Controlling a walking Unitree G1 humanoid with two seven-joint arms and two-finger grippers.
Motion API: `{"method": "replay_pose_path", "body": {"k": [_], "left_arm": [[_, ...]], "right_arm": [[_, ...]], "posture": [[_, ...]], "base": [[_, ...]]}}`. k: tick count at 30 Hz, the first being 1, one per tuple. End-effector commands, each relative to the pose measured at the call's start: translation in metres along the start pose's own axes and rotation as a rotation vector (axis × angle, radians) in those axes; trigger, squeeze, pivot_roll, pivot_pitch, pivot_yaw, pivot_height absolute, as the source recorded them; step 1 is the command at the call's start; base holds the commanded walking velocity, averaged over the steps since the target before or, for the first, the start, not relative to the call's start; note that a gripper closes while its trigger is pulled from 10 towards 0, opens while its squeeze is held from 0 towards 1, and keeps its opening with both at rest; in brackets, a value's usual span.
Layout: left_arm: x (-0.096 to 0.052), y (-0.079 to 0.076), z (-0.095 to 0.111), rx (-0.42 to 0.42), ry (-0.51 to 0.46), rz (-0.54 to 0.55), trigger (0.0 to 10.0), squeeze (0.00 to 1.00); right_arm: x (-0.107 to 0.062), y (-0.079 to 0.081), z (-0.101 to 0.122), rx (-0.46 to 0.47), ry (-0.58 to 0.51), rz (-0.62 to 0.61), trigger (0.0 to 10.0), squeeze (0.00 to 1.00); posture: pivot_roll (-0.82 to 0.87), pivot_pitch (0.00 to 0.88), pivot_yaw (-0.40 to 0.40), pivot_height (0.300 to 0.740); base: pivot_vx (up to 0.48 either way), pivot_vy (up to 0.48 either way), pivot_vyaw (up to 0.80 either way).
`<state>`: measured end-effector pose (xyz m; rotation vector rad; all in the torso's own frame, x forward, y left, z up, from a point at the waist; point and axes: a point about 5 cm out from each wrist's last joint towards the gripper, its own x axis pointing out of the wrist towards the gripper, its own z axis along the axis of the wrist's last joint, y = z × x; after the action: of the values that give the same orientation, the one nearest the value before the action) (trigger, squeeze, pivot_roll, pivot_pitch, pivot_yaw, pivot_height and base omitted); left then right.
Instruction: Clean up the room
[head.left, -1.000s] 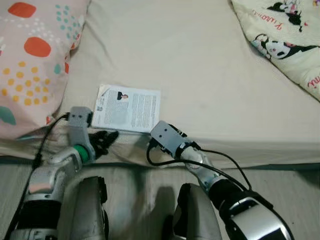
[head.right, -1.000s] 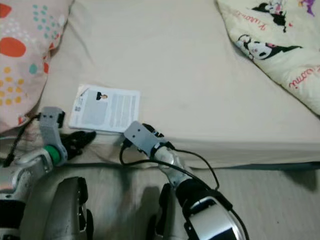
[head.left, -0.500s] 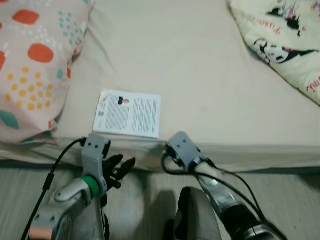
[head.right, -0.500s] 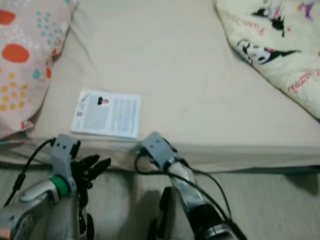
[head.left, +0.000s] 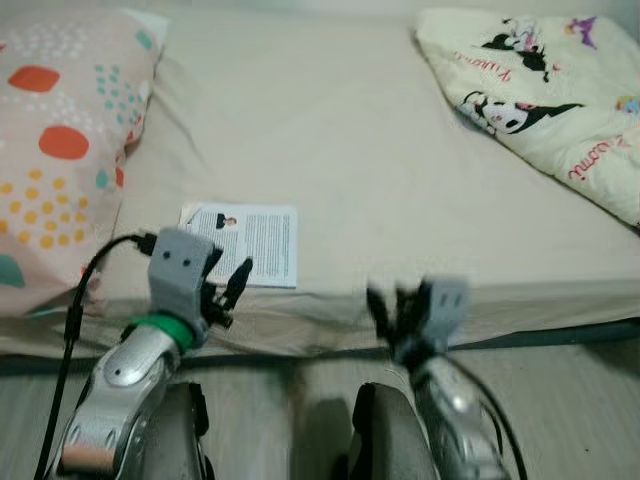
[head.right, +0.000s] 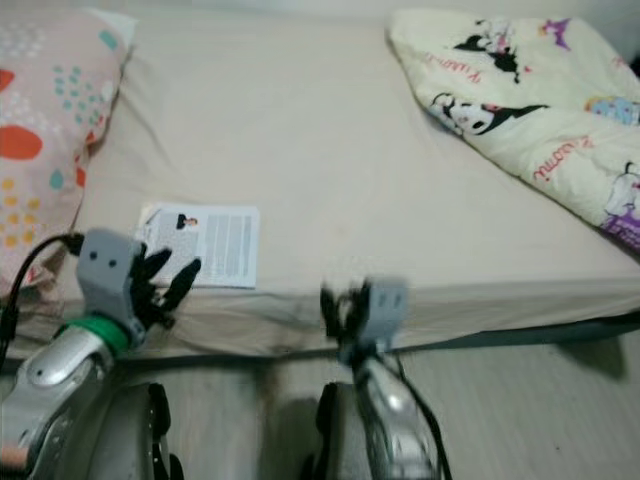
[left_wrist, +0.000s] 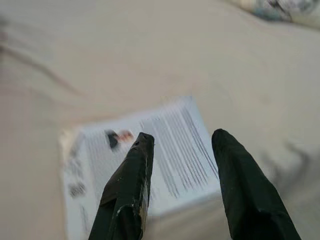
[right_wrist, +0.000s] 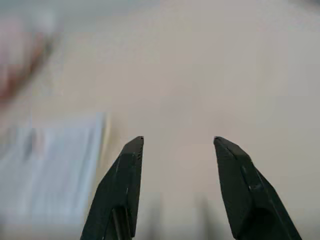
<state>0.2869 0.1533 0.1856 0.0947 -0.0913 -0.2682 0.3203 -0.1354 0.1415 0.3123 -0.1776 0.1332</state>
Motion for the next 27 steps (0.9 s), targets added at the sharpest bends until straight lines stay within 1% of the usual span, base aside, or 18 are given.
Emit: {"method": "replay_pose_path", "body": {"k": [1, 2, 3, 4, 5, 6, 7, 9, 11, 12, 13, 15, 16, 18, 20, 27], "left_arm": [[0.004, 0.001, -0.002, -0.036, -0.001, 0.019, 10.0, 0.00], [0.010, 0.001, 0.001, -0.078, -0.008, 0.033, 10.0, 0.00], [0.013, 0.001, 0.002, -0.106, -0.011, 0.042, 10.0, 0.00], [0.013, 0.001, 0.002, -0.106, -0.011, 0.042, 10.0, 0.00], [0.017, -0.002, 0.001, -0.183, 0.005, 0.068, 10.0, 0.00], [0.017, -0.002, 0.001, -0.183, 0.005, 0.068, 10.0, 0.00], [0.018, -0.004, 0.000, -0.198, 0.013, 0.075, 10.0, 0.00], [0.019, -0.009, -0.001, -0.179, 0.022, 0.078, 10.0, 0.00], [0.021, -0.012, -0.006, -0.094, 0.029, 0.089, 10.0, 0.00], [0.021, -0.012, -0.006, -0.094, 0.029, 0.089, 10.0, 0.00], [0.022, -0.012, -0.007, -0.073, 0.031, 0.091, 10.0, 0.00], [0.022, -0.012, -0.007, -0.063, 0.031, 0.094, 10.0, 0.00], [0.025, -0.013, -0.008, -0.048, 0.038, 0.094, 10.0, 0.00], [0.027, -0.013, -0.006, -0.039, 0.031, 0.095, 10.0, 0.00], [0.027, -0.013, -0.006, -0.039, 0.031, 0.095, 10.0, 0.00], [0.032, -0.012, -0.005, -0.022, 0.031, 0.111, 10.0, 0.00]], "right_arm": [[0.003, -0.006, 0.008, 0.037, -0.041, -0.061, 10.0, 0.00], [0.010, -0.004, 0.015, 0.069, -0.071, -0.083, 10.0, 0.00], [0.012, -0.004, 0.019, 0.090, -0.080, -0.096, 10.0, 0.00], [0.012, -0.004, 0.019, 0.090, -0.080, -0.096, 10.0, 0.00], [0.013, -0.003, 0.023, 0.074, -0.089, -0.092, 10.0, 0.00], [0.013, -0.003, 0.023, 0.074, -0.089, -0.092, 10.0, 0.00], [0.013, -0.003, 0.022, 0.051, -0.087, -0.088, 10.0, 0.00], [0.011, -0.002, 0.019, 0.050, -0.075, -0.079, 10.0, 0.00], [0.010, 0.000, 0.016, 0.070, -0.057, -0.079, 10.0, 0.00], [0.010, 0.000, 0.016, 0.070, -0.057, -0.079, 10.0, 0.00], [0.010, 0.001, 0.016, 0.074, -0.052, -0.079, 10.0, 0.00], [0.010, 0.001, 0.015, 0.078, -0.051, -0.082, 10.0, 0.00], [0.011, 0.005, 0.012, 0.074, -0.039, -0.073, 10.0, 0.00], [0.010, 0.008, 0.009, 0.075, -0.032, -0.070, 10.0, 0.00], [0.010, 0.008, 0.009, 0.075, -0.032, -0.070, 10.0, 0.00], [0.010, 0.004, 0.007, 0.073, -0.019, -0.083, 10.0, 0.00]], "posture": [[0.05, 0.055, -0.016, 0.575], [0.04, 0.035, -0.011, 0.575], [0.04, 0.033, -0.011, 0.575], [0.04, 0.033, -0.011, 0.575], [0.04, 0.022, -0.011, 0.585], [0.04, 0.022, -0.011, 0.585], [0.04, 0.012, -0.010, 0.590], [0.04, 0.006, -0.009, 0.600], [0.04, 0.005, -0.010, 0.610], [0.04, 0.005, -0.010, 0.610], [0.04, 0.005, -0.010, 0.615], [0.04, 0.005, -0.010, 0.620], [0.04, 0.004, -0.005, 0.630], [0.04, 0.004, -0.004, 0.640], [0.04, 0.004, -0.004, 0.640], [0.04, 0.006, 0.002, 0.670]], "base": [[0.000, 0.000, 0.00], [0.000, 0.000, 0.00], [0.000, 0.000, 0.00], [0.000, 0.000, 0.00], [0.000, 0.000, 0.00], [0.000, 0.000, 0.00], [0.000, 0.000, 0.00], [0.000, 0.000, 0.00], [0.000, 0.000, 0.00], [0.000, 0.000, 0.00], [0.000, 0.000, 0.00], [0.000, 0.000, 0.00], [0.000, 0.000, 0.00], [0.000, 0.000, 0.00], [0.000, 0.000, 0.00], [0.000, 0.000, 0.00]]}}
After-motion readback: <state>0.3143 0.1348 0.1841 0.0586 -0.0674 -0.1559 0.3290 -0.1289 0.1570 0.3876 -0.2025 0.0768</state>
